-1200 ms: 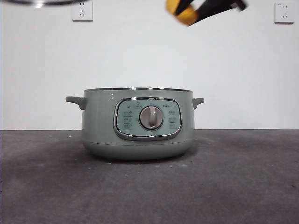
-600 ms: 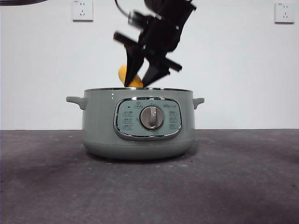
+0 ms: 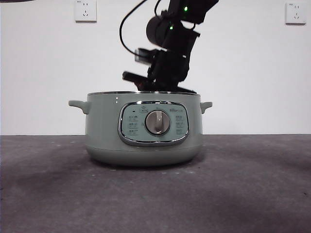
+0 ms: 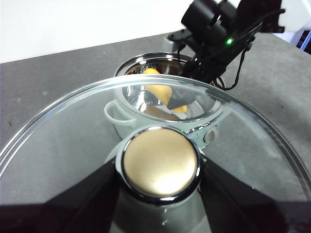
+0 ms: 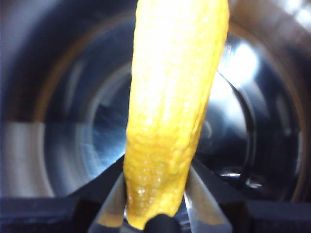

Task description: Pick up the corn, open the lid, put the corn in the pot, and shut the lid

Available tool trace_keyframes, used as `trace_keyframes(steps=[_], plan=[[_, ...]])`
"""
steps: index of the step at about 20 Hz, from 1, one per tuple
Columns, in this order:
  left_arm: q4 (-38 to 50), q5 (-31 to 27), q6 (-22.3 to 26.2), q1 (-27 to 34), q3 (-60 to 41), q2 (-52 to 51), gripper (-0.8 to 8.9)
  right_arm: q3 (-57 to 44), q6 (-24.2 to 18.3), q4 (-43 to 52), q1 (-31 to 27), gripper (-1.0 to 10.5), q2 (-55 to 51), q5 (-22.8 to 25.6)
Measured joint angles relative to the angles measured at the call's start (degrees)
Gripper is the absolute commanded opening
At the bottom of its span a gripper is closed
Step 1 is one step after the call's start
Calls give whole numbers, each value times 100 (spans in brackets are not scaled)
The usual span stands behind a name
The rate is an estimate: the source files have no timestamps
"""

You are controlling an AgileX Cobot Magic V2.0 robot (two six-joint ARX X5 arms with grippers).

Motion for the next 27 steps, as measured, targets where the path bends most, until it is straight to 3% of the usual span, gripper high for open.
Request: trace_keyframes(steps=[7,10,13,15,17,19,23,27], plan=[[-50,0,0,0,0,0,-8,35,-120,-160,52,-12,22,26],[-50,0,0,0,0,2,-8,44,-444,-494,208,-12,63,479],[-81,0,0,0,0,2,-8,44,-505,-442,275,-12,98,516],[-181,2,0,0,0,2,-8,44,-540,-461,295,63,98,518],[-184,0,0,0,0,0,-8,44,-614,-527,295,294,98,518],[-181,0,0,0,0,2,-8,44,-647,-501,295,390,98,540],[-181,0,0,0,0,0,-8,254,-649,-614,284,389,103,588],[-151,0,0,0,0,20,-8,1687,-651,-1709,332,383,109,645]])
